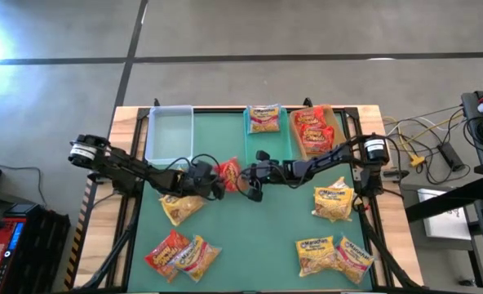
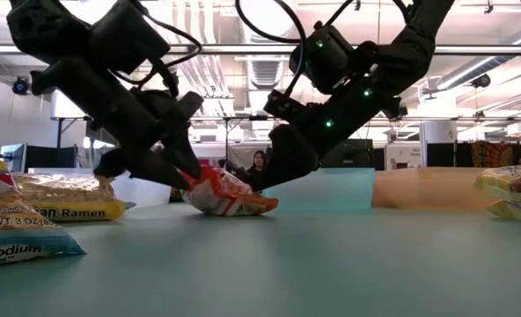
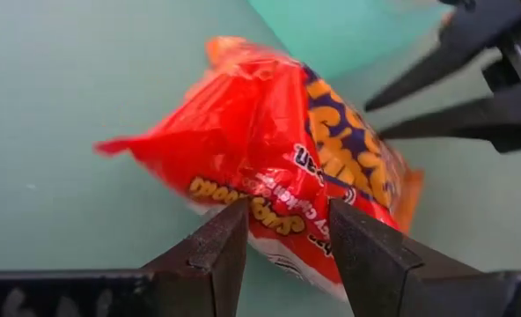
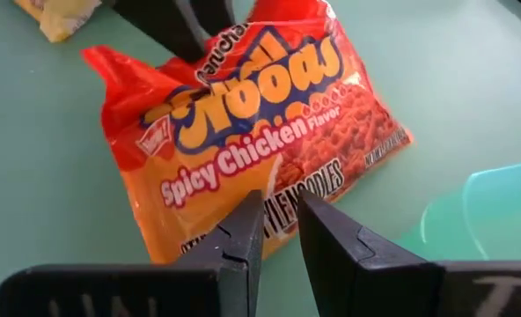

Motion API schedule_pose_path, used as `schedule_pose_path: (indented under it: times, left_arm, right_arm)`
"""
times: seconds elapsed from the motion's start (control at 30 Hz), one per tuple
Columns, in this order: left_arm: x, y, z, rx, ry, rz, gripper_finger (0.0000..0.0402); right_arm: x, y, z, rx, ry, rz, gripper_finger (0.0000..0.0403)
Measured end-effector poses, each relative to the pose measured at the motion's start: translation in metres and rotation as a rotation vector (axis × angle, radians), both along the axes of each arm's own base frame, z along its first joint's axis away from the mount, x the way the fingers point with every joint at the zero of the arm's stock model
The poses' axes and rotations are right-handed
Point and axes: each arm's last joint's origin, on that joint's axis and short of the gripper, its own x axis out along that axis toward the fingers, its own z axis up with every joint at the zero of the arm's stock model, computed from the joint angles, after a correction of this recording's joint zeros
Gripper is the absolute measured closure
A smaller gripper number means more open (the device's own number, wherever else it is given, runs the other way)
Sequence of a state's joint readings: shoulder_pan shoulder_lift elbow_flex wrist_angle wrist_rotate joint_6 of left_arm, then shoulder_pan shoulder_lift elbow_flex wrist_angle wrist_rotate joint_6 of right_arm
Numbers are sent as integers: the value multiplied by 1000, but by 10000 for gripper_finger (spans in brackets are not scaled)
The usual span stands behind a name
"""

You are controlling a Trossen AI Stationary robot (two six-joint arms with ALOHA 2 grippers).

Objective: Sort Maruchan noodles
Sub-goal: Put the orange noodle pack into the orange bin, then adjust the green bin

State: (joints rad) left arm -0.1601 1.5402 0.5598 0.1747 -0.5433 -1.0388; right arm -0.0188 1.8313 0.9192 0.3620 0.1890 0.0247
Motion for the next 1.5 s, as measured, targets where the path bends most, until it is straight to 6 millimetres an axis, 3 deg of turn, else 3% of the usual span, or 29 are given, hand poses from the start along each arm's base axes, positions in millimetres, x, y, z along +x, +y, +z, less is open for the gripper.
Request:
schedule_pose_path:
  times: [0.33, 0.67, 0.83, 1.23, 1.4, 1.5]
  left_arm:
    - [9, -8, 8, -99, -48, -218, 260]
    - [28, -26, 32, -125, -50, -437, 260]
    - [32, -28, 41, -104, 55, -451, 260]
    - [29, -39, 48, -95, 199, -473, 260]
    - [24, -40, 45, -85, 232, -424, 260]
    - [24, -40, 45, -72, 230, -415, 260]
  right_arm:
    - [-1, 23, 2, 47, 6, 142, 339]
    - [-6, 45, 1, 99, 55, 256, 339]
    - [-13, 46, 9, 75, 112, 278, 339]
    - [-37, 44, 51, 95, 154, 249, 339]
    - [-45, 43, 43, 118, 259, 209, 339]
    - [-47, 40, 33, 46, 332, 148, 339]
